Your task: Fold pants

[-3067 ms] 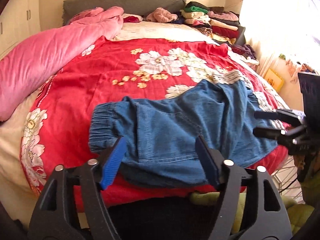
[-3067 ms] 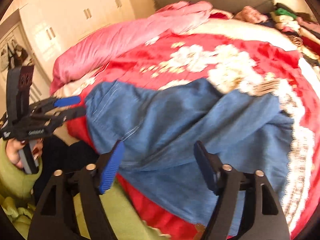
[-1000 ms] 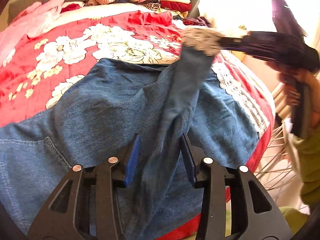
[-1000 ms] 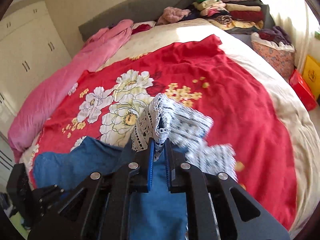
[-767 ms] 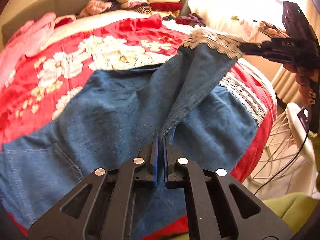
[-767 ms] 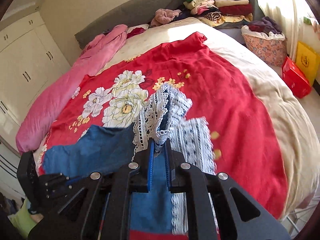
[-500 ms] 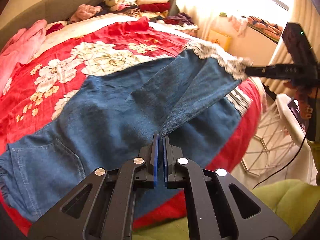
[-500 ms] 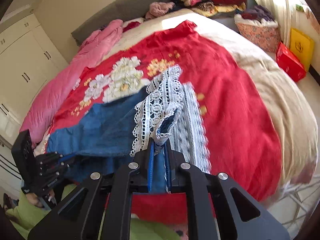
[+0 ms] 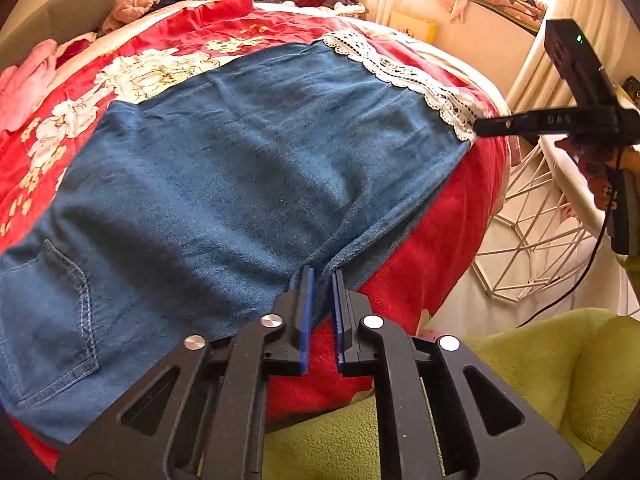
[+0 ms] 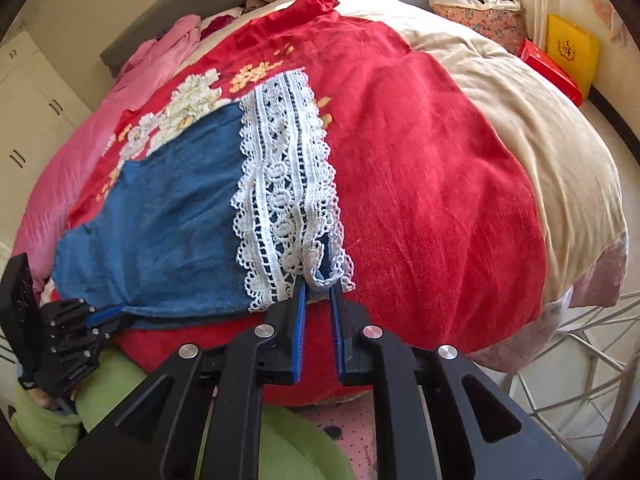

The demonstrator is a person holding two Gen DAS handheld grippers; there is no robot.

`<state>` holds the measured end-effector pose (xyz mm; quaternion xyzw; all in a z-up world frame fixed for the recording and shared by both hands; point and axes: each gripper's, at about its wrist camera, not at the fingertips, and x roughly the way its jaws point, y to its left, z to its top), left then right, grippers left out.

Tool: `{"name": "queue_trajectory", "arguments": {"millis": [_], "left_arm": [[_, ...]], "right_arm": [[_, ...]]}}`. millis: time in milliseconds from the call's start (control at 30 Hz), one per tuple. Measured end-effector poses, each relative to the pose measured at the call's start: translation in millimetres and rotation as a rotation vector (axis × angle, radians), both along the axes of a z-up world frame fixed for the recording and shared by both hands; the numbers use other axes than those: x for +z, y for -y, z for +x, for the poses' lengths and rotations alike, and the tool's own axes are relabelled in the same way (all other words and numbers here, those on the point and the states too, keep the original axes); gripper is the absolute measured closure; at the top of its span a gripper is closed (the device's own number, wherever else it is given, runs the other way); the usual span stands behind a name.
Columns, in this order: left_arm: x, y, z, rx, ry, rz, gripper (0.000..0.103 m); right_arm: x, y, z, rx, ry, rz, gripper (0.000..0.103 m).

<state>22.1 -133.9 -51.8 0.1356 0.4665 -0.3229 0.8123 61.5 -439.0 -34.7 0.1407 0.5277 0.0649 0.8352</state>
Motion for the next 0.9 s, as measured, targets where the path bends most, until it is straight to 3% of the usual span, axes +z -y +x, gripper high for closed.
{"name": "queue_trajectory", "arguments": {"millis": [67,167,200,267,300,400,467,500,567,633,667,733,900], "left_arm": [[9,-7,-1,0.019,0.005,-0.024,0.078],[30,-30,-4,0.074,0.034,-0.086,0.066],[39,-45,-3,0.118,0.049,-0.111,0.064],[54,-79,1,0.24,0.077,-0.151,0.043],[60,-101,5,0.336,0.096,-0.15,0.038],[71,-160,11,0.576,0.176,-0.072,0.032],[70,-195,15,0.742,0.203,0.016,0.014],[68,-209,19,0.793,0.198,0.021,0.008],[54,-231,31,0.876,0.122,0.008,0.01],[39,-236,41,0.873,0.066,-0.022,0.01],[29,-233,46,0.841,0.026,-0.063,0.021],[20,-231,49,0.82,-0.017,-0.117,0.062],[30,-243,44,0.856,0.043,-0.093,0.063]], "right_arm": [[7,7,-4,-0.02,0.018,-0.026,0.074],[27,12,-10,-0.034,0.092,-0.056,0.073],[31,11,-10,-0.028,0.111,-0.065,0.071],[38,1,-9,0.018,0.154,-0.081,0.066],[39,-7,-8,0.047,0.168,-0.084,0.064],[37,-27,-1,0.127,0.183,-0.09,0.062],[32,-41,6,0.181,0.179,-0.098,0.061],[29,-48,9,0.205,0.174,-0.101,0.059],[23,-55,14,0.221,0.16,-0.1,0.056],[17,-61,19,0.235,0.139,-0.093,0.056],[14,-63,19,0.24,0.132,-0.094,0.056],[12,-66,21,0.248,0.127,-0.102,0.056],[9,-60,20,0.23,0.119,-0.107,0.056]]}}
